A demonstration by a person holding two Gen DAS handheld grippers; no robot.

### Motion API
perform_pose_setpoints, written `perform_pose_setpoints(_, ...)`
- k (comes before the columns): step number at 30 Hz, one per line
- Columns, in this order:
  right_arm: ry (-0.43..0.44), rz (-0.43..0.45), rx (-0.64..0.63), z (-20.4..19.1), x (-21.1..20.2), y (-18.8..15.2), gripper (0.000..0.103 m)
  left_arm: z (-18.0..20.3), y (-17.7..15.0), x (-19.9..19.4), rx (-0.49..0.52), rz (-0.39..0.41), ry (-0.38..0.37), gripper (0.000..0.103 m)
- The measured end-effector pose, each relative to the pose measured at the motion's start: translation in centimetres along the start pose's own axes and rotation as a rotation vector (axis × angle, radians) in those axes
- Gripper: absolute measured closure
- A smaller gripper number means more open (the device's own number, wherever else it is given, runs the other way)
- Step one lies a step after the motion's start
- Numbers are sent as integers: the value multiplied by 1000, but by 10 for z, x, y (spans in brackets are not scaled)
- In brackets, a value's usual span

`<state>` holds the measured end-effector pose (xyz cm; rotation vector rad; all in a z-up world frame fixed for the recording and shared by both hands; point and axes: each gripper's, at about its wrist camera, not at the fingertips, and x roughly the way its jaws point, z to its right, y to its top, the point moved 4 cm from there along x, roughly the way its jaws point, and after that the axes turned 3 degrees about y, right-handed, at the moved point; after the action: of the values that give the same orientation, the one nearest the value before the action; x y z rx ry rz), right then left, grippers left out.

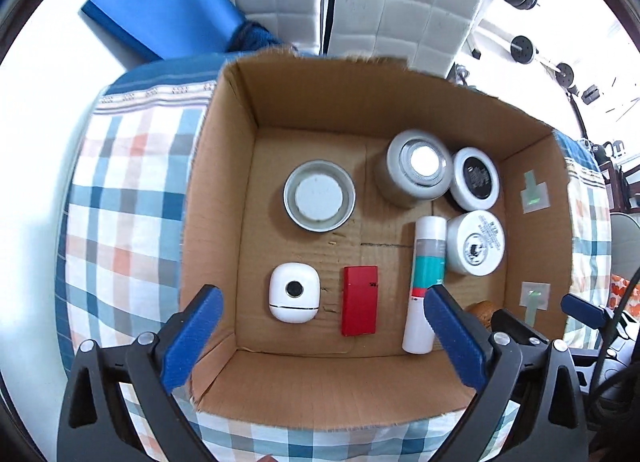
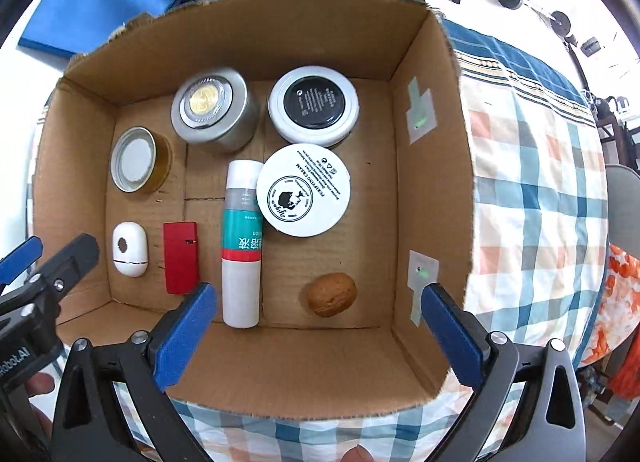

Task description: Organize rigid objects

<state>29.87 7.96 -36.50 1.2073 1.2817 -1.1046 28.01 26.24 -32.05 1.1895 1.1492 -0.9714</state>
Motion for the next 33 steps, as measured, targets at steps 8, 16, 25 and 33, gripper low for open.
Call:
perform_pose_setpoints(8,34,70,31,2,-36,-34,0,9,-15,-59,17,119,-13,0)
perform_pose_setpoints(16,73,216,31,19,-128,-79,0,20,-48,-158,29,282,-18,0)
perform_pose_setpoints(25,88,434,22,38,-251,-149,0,25,-91,-257,47,435,-14,0)
perform_pose_setpoints(33,86,525,-1,39,-305,-189,0,27,-115,-298,43,509,3,0)
